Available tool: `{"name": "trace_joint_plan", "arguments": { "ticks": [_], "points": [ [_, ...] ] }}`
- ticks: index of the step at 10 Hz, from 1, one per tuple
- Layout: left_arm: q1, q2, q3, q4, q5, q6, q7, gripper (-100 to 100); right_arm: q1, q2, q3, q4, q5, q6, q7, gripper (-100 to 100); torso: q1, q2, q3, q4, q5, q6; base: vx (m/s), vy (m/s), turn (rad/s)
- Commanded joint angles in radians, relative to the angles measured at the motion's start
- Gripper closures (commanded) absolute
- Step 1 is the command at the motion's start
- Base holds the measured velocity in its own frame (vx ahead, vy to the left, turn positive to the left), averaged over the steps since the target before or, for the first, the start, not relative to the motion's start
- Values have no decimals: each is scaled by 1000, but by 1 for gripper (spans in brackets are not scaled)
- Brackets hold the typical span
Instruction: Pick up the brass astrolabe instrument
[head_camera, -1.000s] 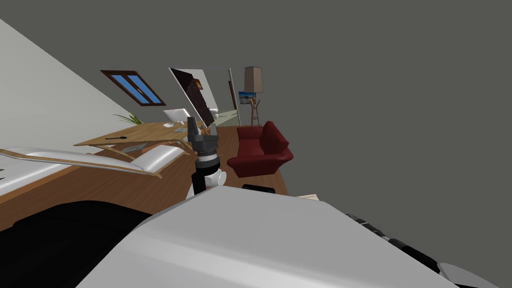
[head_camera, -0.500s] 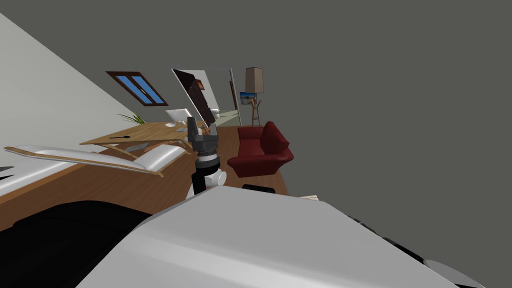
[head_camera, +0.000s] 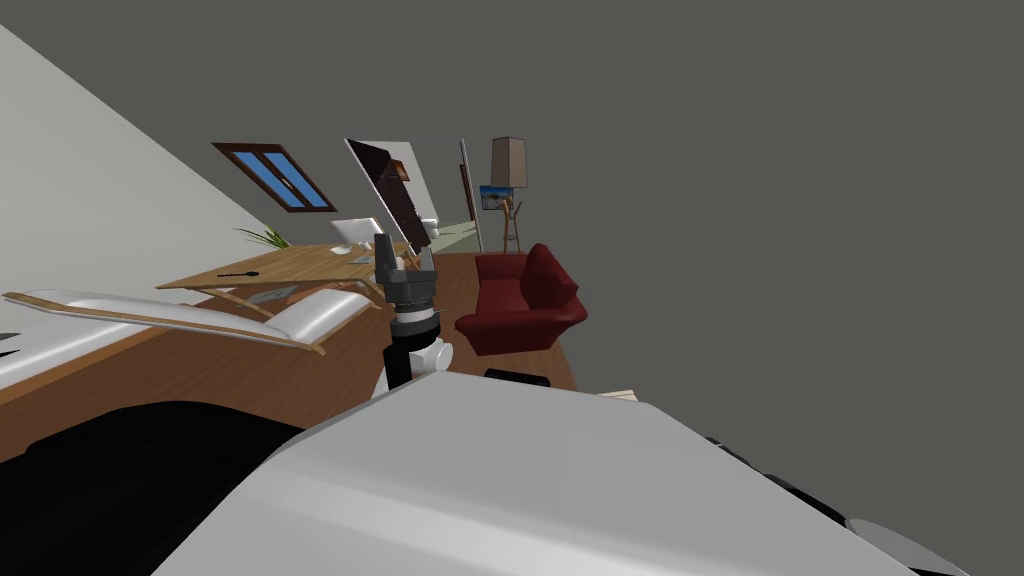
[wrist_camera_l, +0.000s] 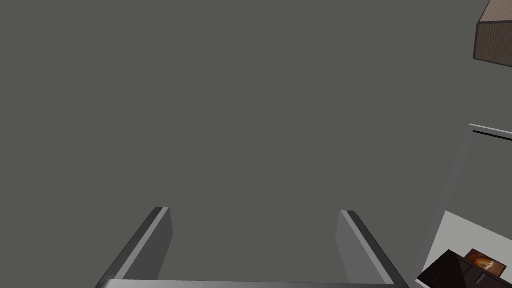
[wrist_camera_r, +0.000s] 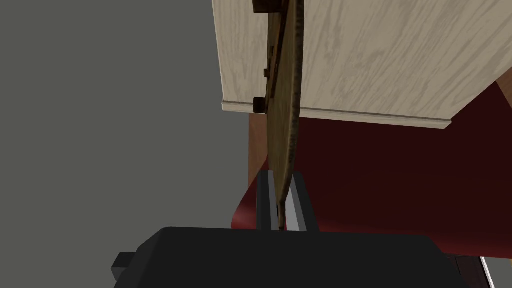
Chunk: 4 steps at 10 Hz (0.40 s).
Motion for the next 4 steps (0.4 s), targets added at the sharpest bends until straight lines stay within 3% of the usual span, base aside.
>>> {"name": "trace_joint_plan", "arguments": {
  "ticks": [1,2,3,4],
  "points": [
    [0,0,0,0,0,0,0,0,0,0,0,0,0,0,0,0,0,0,0,0,0,0,0,0,0],
    [0,0,0,0,0,0,0,0,6,-23,-28,-21,13,-31,-13,100,0,0,0,0,0,0,2,-1,-58],
    [0,0,0,0,0,0,0,0,0,-18,-15,-5,6,-17,-6,100,-1,0,0,0,1,0,1,-5,-18],
    [0,0,0,0,0,0,0,0,0,-23,-19,-7,7,-21,-8,0,-1,0,0,0,-1,0,0,0,0]
  ]
}}
